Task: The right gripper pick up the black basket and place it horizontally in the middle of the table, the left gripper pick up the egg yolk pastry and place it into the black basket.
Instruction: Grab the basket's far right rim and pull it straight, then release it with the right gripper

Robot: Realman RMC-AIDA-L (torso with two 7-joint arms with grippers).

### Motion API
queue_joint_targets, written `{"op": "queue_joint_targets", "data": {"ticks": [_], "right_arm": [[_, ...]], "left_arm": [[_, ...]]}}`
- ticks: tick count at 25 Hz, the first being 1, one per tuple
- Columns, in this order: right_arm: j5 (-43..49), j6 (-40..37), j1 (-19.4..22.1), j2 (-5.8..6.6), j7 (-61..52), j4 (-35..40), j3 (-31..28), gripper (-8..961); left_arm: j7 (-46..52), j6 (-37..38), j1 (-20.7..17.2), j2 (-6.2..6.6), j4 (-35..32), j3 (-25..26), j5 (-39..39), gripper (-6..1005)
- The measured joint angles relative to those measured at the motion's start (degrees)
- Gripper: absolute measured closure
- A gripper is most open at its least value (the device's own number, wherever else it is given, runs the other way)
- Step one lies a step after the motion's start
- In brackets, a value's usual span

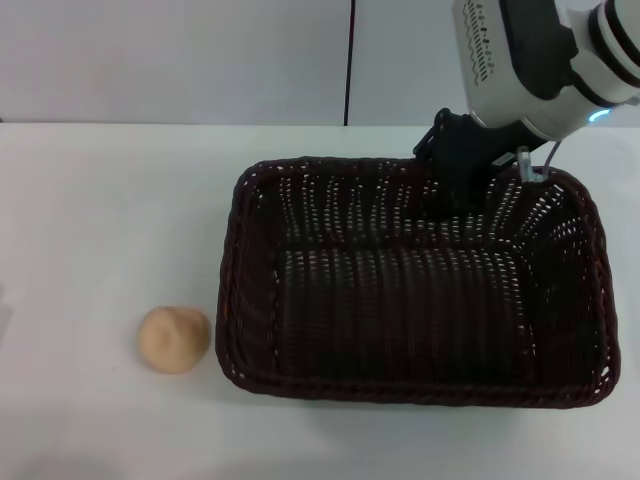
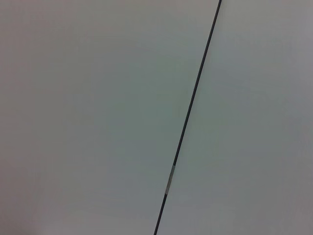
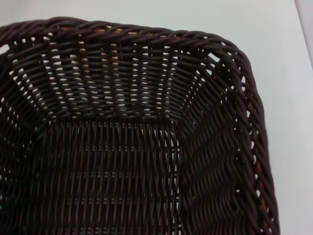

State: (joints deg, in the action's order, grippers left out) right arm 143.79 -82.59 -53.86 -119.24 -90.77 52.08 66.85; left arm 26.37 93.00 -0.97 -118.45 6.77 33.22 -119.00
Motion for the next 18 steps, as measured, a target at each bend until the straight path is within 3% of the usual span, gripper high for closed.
{"op": "queue_joint_targets", "data": {"ticks": [5,10,14,18], "right_arm": [[-0.34,1.44,2.41,-0.21,-0.21,3.76,1.03,654],[-4.93,4.11,7.22,-0.06,-0.23,9.65,3.0,457],[-10.81,6.06,13.02,0.06,-1.22,17.47,4.04,310],[-28.26,10.71,24.12,0.15,-2.41,26.34,3.0,149]], "left_arm": [[0.0,0.14,0.44,0.19,-0.33,-0.05,-0.01,186],[0.0,1.92,1.25,0.41,-2.76,-1.87,-1.46,186],[0.11,4.53,2.22,0.45,-6.34,-6.15,-1.66,186],[4.85,6.94,4.33,0.64,-11.96,-14.89,-1.72,186]]}}
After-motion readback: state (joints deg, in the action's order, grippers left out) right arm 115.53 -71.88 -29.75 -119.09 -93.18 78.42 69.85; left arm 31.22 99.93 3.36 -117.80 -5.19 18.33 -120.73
